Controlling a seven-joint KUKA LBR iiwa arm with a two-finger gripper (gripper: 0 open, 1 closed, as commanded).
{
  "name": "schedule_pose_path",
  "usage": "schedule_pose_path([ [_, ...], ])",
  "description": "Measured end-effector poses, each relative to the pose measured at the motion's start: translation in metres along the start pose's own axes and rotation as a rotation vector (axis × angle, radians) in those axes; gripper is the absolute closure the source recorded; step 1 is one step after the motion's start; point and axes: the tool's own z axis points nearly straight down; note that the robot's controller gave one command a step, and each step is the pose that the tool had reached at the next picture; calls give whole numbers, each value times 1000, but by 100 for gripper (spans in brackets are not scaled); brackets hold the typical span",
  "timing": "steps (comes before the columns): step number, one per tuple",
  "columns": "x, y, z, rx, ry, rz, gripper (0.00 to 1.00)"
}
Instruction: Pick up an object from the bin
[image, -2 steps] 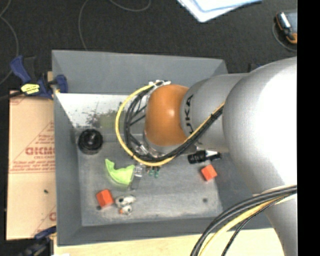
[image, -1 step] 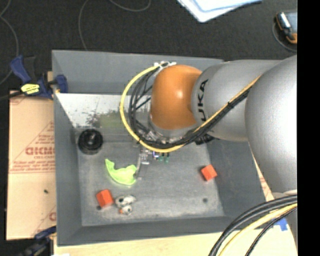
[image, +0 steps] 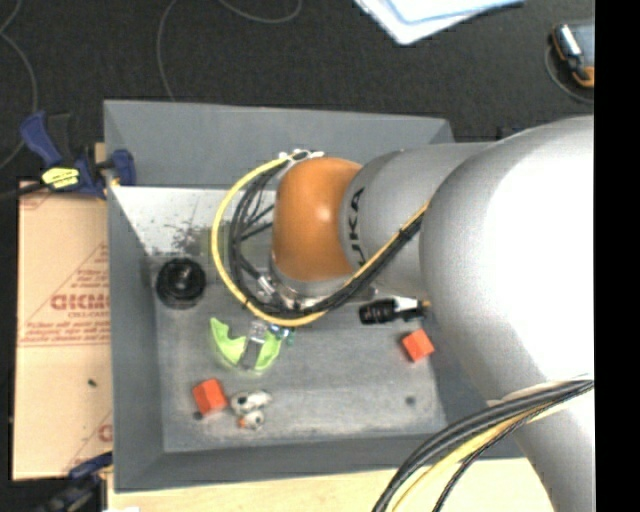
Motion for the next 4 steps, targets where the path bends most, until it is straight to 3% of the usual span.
schedule_pose_path([
  [1,2,-8,28,-6,-19,-76,0],
  [2,-8,-11,27,-4,-5,55,100],
  [4,-8,-11,26,-4,-5,55,100],
])
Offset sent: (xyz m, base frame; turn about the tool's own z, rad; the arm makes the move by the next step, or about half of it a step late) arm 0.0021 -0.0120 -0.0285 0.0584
